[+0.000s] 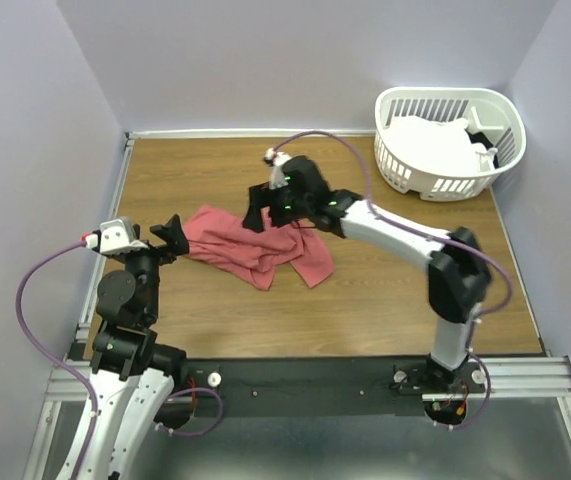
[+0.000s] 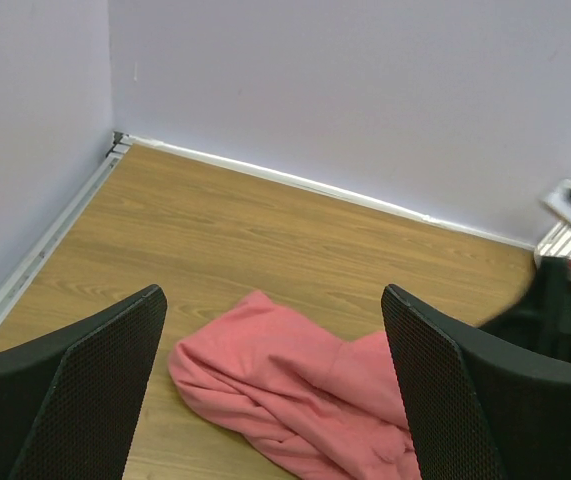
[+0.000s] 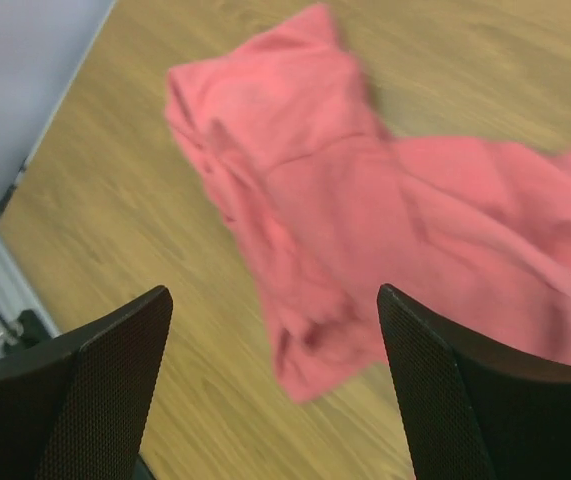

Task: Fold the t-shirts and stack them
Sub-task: Move the tshirt to the center of the board, then flatten the tshirt out

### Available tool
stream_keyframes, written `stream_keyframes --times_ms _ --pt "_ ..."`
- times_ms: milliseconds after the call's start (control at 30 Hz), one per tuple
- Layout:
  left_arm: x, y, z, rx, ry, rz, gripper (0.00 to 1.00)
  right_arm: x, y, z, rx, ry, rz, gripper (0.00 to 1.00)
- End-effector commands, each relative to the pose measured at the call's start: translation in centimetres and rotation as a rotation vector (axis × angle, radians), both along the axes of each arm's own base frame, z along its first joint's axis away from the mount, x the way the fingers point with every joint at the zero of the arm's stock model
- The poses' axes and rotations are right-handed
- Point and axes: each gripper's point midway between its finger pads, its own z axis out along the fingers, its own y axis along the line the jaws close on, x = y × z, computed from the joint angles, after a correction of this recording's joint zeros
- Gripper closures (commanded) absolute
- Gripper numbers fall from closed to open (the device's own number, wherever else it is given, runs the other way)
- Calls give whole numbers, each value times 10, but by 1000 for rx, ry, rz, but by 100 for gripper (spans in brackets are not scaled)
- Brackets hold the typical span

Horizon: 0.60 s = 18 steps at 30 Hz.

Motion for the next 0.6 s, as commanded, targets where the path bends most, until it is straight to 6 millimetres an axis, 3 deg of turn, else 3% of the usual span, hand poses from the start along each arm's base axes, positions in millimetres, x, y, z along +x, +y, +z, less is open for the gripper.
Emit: stream_keyframes --times_ms 0,67,200,233,300,400,467,567 --pt "8 -3 -6 -7 32 -6 4 8 -100 -15 -161 -60 -183 10" --pt "16 -11 -17 -13 82 -32 4 -2 -129 -15 -189 -74 -220 10" --pt "37 -27 -54 -25 244 -78 4 -35 -182 -72 -291 22 -239 10" --pt "40 -29 -62 -37 281 -83 4 -33 -184 -68 -283 17 -250 10" --pt "48 -40 -89 -68 397 -108 4 -42 -205 -93 -324 66 -264 11" --pt "51 -48 -121 -105 531 -114 4 -51 -217 -117 -337 126 -238 12" --pt "52 -54 -148 -122 627 -121 3 -50 -220 -121 -314 142 -222 12" --pt "52 -63 -173 -150 701 -152 3 -47 -213 -126 -281 155 -191 12"
